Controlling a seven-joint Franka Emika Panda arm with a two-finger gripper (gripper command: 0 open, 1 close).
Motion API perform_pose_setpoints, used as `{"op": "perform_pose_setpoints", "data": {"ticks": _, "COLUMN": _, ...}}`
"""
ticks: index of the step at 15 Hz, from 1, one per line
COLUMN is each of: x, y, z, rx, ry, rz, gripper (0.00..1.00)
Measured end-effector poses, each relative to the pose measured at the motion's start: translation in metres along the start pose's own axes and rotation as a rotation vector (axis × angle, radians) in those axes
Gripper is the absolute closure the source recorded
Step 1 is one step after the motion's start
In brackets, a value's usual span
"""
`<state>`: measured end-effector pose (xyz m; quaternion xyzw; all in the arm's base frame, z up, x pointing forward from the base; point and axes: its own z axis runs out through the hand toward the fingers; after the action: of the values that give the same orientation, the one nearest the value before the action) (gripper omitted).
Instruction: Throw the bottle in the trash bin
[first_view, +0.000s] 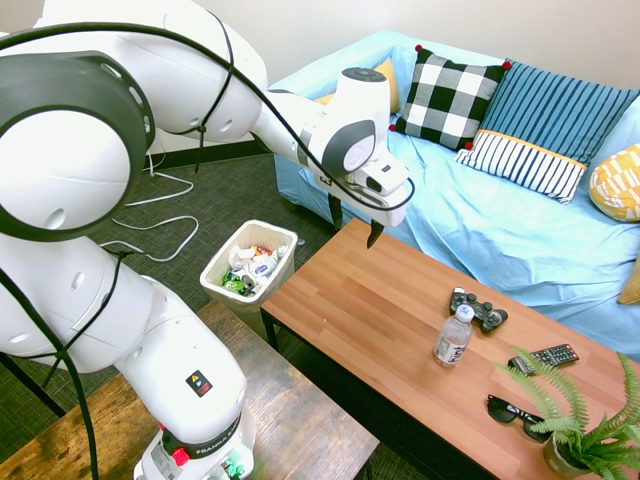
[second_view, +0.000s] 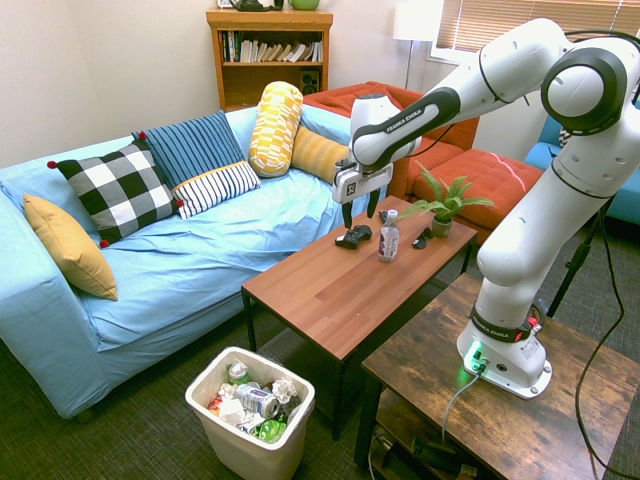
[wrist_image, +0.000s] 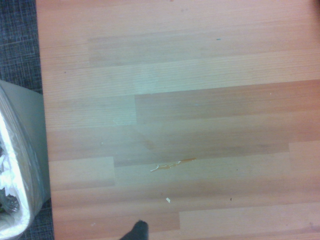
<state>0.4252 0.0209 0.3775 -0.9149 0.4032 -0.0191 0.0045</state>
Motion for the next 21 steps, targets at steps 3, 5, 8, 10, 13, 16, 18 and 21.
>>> {"op": "perform_pose_setpoints", "data": {"ticks": 3, "x": 0.004, "y": 0.001, "z": 0.0, "rx": 0.005, "ry": 0.012, "rz": 0.014, "gripper": 0.0}}
{"op": "perform_pose_setpoints", "data": {"ticks": 5, "x": 0.019, "y": 0.012, "z": 0.0, "rx": 0.016, "ry": 0.048, "rz": 0.072, "gripper": 0.0}}
{"op": "perform_pose_setpoints", "data": {"ticks": 8, "x": 0.051, "y": 0.041, "z": -0.001, "rx": 0.021, "ry": 0.099, "rz": 0.198, "gripper": 0.0}}
{"op": "perform_pose_setpoints", "data": {"ticks": 10, "x": 0.07, "y": 0.061, "z": 0.002, "rx": 0.015, "ry": 0.117, "rz": 0.271, "gripper": 0.0}}
{"op": "perform_pose_setpoints", "data": {"ticks": 13, "x": 0.101, "y": 0.091, "z": 0.014, "rx": 0.007, "ry": 0.135, "rz": 0.368, "gripper": 0.0}}
{"op": "perform_pose_setpoints", "data": {"ticks": 16, "x": 0.134, "y": 0.114, "z": 0.036, "rx": -0.006, "ry": 0.136, "rz": 0.457, "gripper": 0.0}}
{"op": "perform_pose_setpoints", "data": {"ticks": 18, "x": 0.151, "y": 0.119, "z": 0.051, "rx": -0.017, "ry": 0.137, "rz": 0.503, "gripper": 0.0}}
{"op": "perform_pose_setpoints", "data": {"ticks": 21, "x": 0.173, "y": 0.126, "z": 0.066, "rx": -0.032, "ry": 0.141, "rz": 0.562, "gripper": 0.0}}
